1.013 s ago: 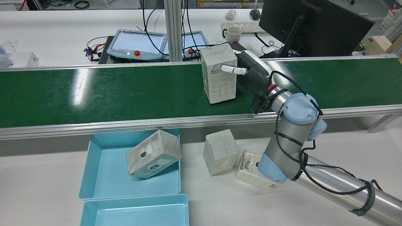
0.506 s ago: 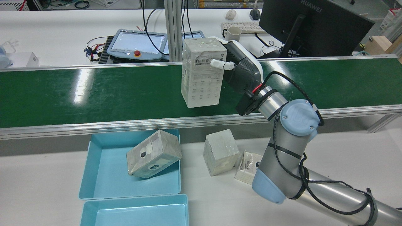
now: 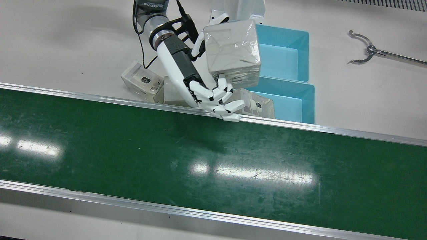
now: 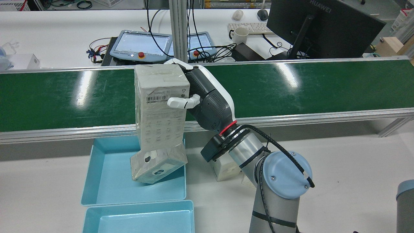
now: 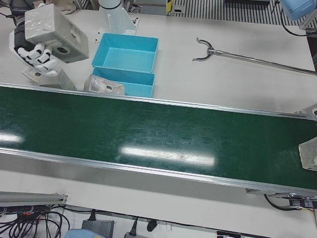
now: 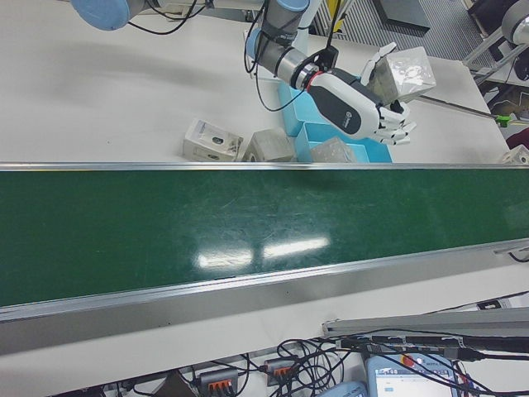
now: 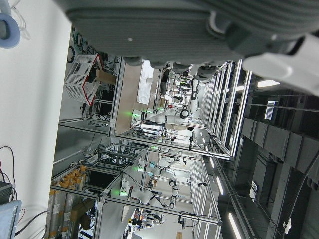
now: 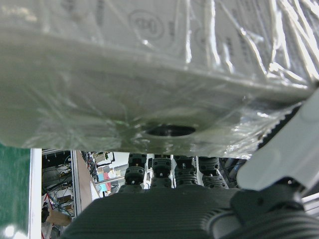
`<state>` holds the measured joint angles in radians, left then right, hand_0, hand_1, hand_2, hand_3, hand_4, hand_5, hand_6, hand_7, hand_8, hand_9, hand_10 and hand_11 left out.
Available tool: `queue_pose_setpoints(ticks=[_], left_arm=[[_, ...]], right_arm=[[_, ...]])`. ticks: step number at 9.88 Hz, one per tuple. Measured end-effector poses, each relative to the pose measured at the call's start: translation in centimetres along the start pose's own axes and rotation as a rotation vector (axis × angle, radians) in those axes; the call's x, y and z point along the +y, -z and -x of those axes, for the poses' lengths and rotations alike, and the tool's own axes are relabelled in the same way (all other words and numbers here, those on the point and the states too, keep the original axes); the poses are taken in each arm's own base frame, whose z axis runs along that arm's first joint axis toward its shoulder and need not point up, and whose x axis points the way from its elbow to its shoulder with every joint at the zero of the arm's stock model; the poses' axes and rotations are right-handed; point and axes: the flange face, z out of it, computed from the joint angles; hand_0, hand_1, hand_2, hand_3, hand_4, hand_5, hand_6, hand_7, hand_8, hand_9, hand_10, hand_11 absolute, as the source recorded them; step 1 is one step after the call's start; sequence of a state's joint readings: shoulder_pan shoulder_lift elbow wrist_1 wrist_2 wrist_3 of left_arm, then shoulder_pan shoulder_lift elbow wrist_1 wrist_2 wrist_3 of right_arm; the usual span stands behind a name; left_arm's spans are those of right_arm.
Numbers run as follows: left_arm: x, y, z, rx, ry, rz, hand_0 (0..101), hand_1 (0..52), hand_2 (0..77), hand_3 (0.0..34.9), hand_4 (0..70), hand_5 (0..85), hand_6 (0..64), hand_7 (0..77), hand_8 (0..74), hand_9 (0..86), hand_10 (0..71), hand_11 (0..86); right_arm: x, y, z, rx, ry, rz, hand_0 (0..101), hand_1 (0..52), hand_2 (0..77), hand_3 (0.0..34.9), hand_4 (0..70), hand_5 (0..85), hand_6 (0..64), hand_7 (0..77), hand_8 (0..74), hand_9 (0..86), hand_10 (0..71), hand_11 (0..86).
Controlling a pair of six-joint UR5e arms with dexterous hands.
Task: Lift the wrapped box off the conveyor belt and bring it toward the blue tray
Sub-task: 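Lift the box off the belt and swing it toward the blue tray, then lower the box into the blue tray and open the right hand, then raise the open right hand away from the tray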
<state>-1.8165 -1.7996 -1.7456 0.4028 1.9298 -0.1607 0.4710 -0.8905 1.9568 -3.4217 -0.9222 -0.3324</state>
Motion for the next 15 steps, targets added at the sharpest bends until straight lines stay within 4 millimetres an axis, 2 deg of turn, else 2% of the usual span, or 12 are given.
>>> queue_pose_setpoints(ticks=[1,2,4,5,6,7,8,9,10,11,13,15], left_arm=[[0.0,0.0,0.0,0.0,0.0,0.0,0,0.0,0.5,0.0,0.0,0.5,0.0,0.5,0.0,0.5,0.5,0.0],[0.0,0.0,0.0,0.0,0.0,0.0,0,0.0,1.1,0.0,0.0,0.5,0.0,0.5,0.5,0.0,0.5,0.0],[0.0,0.0,0.0,0.0,0.0,0.0,0,0.0,0.5,0.0,0.0,0.5,0.0,0.5,0.5,0.0,0.0,0.0],[0.0,0.0,0.0,0.0,0.0,0.0,0,0.0,0.5,0.0,0.0,0.5,0.0,0.5,0.5,0.0,0.0,0.0],[0.0,0.0,0.0,0.0,0.0,0.0,0,0.0,0.5,0.0,0.0,0.5,0.0,0.5,0.5,0.0,0.5,0.0],[0.0,0.0,0.0,0.0,0.0,0.0,0,0.0,0.5,0.0,0.0,0.5,0.0,0.5,0.5,0.0,0.5,0.0],[0.0,0.0,0.0,0.0,0.0,0.0,0,0.0,1.1,0.0,0.0,0.5,0.0,0.5,0.5,0.0,0.0,0.0],[0.0,0.0,0.0,0.0,0.0,0.0,0,0.0,0.5,0.0,0.0,0.5,0.0,0.5,0.5,0.0,0.5,0.0],[0.0,0.0,0.0,0.0,0.0,0.0,0,0.0,0.5,0.0,0.0,0.5,0.0,0.5,0.5,0.0,0.5,0.0],[0.0,0.0,0.0,0.0,0.0,0.0,0,0.0,0.5,0.0,0.0,0.5,0.0,0.5,0.5,0.5,0.5,0.0],[0.0,0.0,0.0,0.0,0.0,0.0,0,0.0,0.5,0.0,0.0,0.5,0.0,0.5,0.5,0.0,0.0,0.0],[0.0,0.0,0.0,0.0,0.0,0.0,0,0.0,0.5,0.0,0.0,0.5,0.0,0.5,0.5,0.5,0.0,0.0]], right_arm=[[1.5,0.8,-1.6,0.001,0.001,0.009,42,0.5,20.7,0.0,21.8,69.8,34.9,62.7,20.7,33.8,14.2,20.2],[2.5,1.5,-2.8,0.006,0.001,0.013,42,1.1,21.8,1.6,21.8,68.7,31.1,55.6,1.1,16.4,7.6,12.5],[3.2,2.5,-4.5,0.023,-0.004,0.011,42,1.1,21.8,1.6,21.3,67.6,31.1,55.6,1.1,16.4,7.6,12.5],[3.3,2.9,-5.2,0.033,-0.008,0.008,45,13.6,13.1,9.2,14.7,56.7,14.2,37.6,0.5,1.6,0.0,2.7],[3.4,3.1,-5.6,0.039,-0.01,0.006,41,15.8,10.9,13.7,11.5,50.7,2.2,28.4,0.0,1.6,0.0,1.6],[3.4,3.2,-5.8,0.041,-0.011,0.004,41,15.8,10.9,13.7,11.5,50.7,2.2,28.4,0.0,1.6,0.0,1.6],[3.4,3.3,-5.9,0.043,-0.012,0.003,45,13.6,12.5,21.3,12.5,23.5,0.0,8.7,0.0,1.6,0.0,1.6],[3.3,3.3,-6.0,0.044,-0.011,0.003,45,13.6,12.5,21.3,12.5,23.5,0.0,8.7,0.0,1.6,0.0,1.6],[3.3,3.4,-5.9,0.045,-0.011,0.001,45,10.9,14.7,28.3,12.5,2.2,0.0,13.6,0.0,1.6,1.1,1.1],[3.1,3.4,-5.7,0.047,-0.005,0.0,45,10.9,14.7,30.7,13.6,4.9,0.0,14.2,0.0,1.6,1.1,3.3],[1.5,3.0,-3.1,0.043,0.045,-0.006,46,12.0,15.3,29.9,14.7,10.9,0.0,16.4,0.0,1.6,1.1,2.2],[-1.0,1.4,2.8,0.064,0.175,-0.041,46,13.6,16.4,30.0,15.3,13.1,0.0,16.9,0.0,1.6,1.1,2.2]])
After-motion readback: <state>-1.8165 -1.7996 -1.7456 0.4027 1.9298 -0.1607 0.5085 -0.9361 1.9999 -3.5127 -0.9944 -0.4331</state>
